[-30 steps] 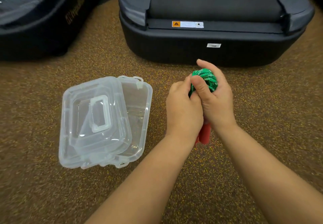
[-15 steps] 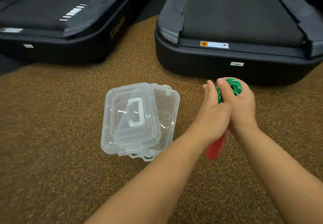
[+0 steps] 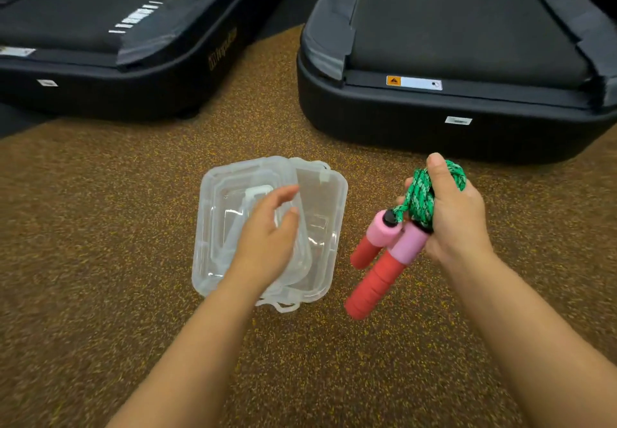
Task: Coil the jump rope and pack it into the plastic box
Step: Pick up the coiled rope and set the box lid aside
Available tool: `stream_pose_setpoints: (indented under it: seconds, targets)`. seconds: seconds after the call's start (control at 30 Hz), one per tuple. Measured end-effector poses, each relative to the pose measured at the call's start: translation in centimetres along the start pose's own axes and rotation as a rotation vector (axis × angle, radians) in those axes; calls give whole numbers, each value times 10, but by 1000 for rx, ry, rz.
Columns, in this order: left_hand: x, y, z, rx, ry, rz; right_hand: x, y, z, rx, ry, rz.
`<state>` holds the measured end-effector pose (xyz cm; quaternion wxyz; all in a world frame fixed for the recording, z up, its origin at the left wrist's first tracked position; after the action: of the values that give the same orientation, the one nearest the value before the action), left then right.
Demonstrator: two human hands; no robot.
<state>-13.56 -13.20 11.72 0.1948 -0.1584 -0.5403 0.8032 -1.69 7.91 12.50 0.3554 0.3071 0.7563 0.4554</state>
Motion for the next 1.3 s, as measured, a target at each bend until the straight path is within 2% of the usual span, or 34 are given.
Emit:
stream_pose_setpoints:
  seconds: [0.07,0.13,0.43,0.53,0.77,0.93,1.3]
  targets:
    - [7,20,18,144,-64,13,-1,-3,-3,-11,21,-11]
    - [15,35,21,286,-63,1,-2,-8,-6,-25,28,-33]
    - [17,81,-26,704,148,120,-2,-25,-17,-27,59,-80]
    - [14,89,-34,837,163,134,-1,-29,-14,-37,65,-88]
    - [14,86,-42,828,132,153,0,-37,-10,-85,53,-104]
    - [9,83,-39,843,123,69,-4,-43,-14,-115,70,-118]
    - [9,98,6,833,84,0,-10,-58,-27,-181,94,-159]
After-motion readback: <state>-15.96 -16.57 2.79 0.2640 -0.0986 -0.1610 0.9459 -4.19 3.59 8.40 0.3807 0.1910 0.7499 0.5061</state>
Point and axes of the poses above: each hand's wrist, its own x-axis towards the middle knuckle, its own z-axis out of the back of the hand, y = z × x, the point moved 8 cm from there along x, towards the middle knuckle, and after that the axes turned 2 degrees about -x, right-handed, at the moved point
